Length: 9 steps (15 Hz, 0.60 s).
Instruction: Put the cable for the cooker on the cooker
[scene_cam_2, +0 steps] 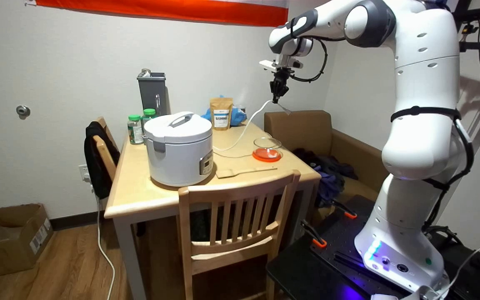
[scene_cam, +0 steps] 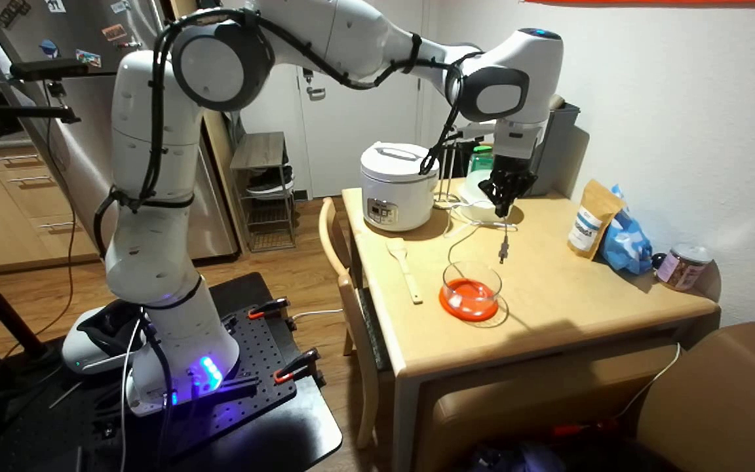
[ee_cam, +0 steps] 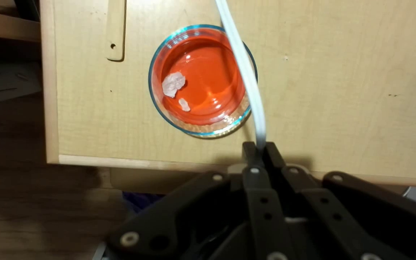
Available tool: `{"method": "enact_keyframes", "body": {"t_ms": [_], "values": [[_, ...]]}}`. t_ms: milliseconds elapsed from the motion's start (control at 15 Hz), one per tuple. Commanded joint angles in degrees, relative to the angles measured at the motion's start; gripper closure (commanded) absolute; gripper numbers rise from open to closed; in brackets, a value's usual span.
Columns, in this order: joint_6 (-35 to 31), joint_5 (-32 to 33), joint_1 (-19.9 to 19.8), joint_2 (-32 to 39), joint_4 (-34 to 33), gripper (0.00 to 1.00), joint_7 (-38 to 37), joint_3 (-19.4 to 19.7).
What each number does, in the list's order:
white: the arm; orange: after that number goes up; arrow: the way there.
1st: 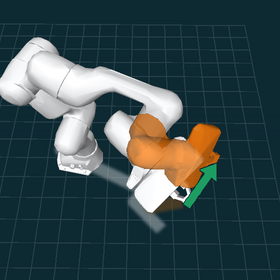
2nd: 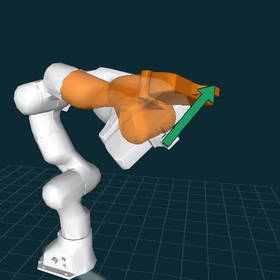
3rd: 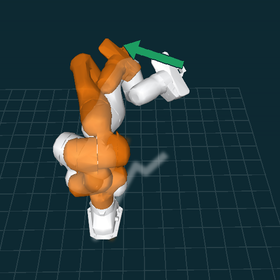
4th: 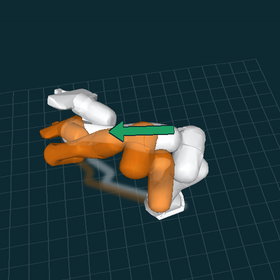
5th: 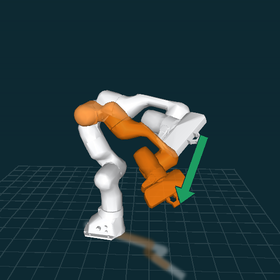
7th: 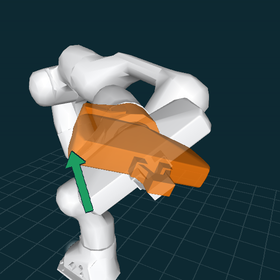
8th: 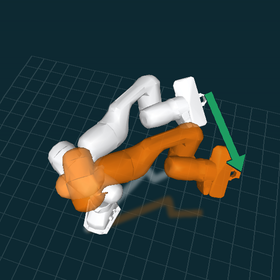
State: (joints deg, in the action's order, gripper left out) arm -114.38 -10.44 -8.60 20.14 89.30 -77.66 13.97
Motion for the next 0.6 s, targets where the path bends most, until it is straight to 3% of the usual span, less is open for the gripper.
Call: {"method": "enact_keyframes", "body": {"t_ms": [0, 533], "values": [[-0.52, 1.66, 0.85, -1.31, 0.63, 0.98, 0.33, -1.44], [-1.58, 6.61, 6.53, -7.76, 3.82, 0.98, 3.56, -6.69]]}}
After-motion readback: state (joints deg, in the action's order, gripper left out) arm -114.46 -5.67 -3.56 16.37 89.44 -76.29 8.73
